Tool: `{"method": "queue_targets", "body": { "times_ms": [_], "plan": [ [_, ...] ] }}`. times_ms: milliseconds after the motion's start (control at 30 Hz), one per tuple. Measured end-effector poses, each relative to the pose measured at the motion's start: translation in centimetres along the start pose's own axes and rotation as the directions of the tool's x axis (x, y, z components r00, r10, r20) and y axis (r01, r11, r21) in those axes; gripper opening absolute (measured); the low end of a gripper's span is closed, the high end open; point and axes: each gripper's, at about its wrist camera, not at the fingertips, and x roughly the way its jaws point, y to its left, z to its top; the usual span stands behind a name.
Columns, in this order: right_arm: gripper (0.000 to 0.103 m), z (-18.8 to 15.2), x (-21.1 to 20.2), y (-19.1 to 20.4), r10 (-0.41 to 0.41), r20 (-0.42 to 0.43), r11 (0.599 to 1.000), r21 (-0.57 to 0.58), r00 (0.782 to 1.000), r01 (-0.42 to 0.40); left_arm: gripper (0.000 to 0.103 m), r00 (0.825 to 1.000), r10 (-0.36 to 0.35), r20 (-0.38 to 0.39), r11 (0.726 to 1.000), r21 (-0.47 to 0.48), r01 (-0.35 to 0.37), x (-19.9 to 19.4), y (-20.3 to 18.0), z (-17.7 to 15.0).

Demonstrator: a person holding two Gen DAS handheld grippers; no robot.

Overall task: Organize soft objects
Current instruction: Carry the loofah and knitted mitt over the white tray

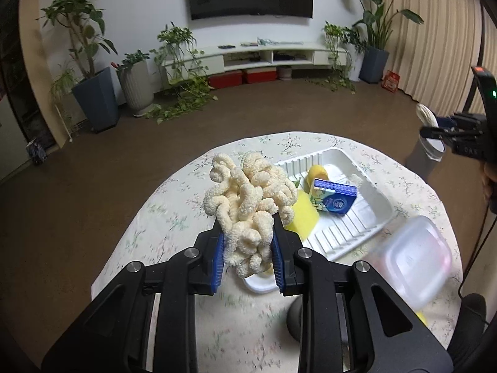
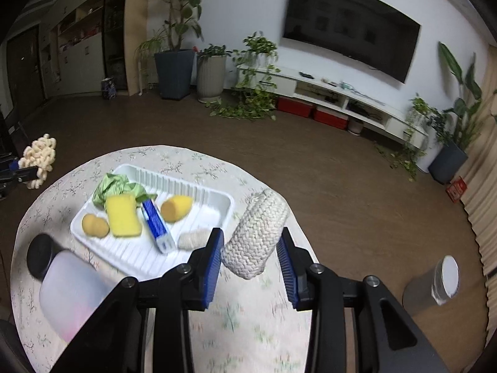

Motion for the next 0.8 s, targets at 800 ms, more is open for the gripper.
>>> {"method": "queue_targets", "body": {
  "times_ms": [800],
  "plan": [
    [0.038,3.0,15.5,6.3,0.159,-0.174,0.962,-0.195,0.972,-0.193,0.023,0.991,-0.07,-0.116,0.991,0.107,0.083,12.8,-1.3,2.4]
  ]
}}
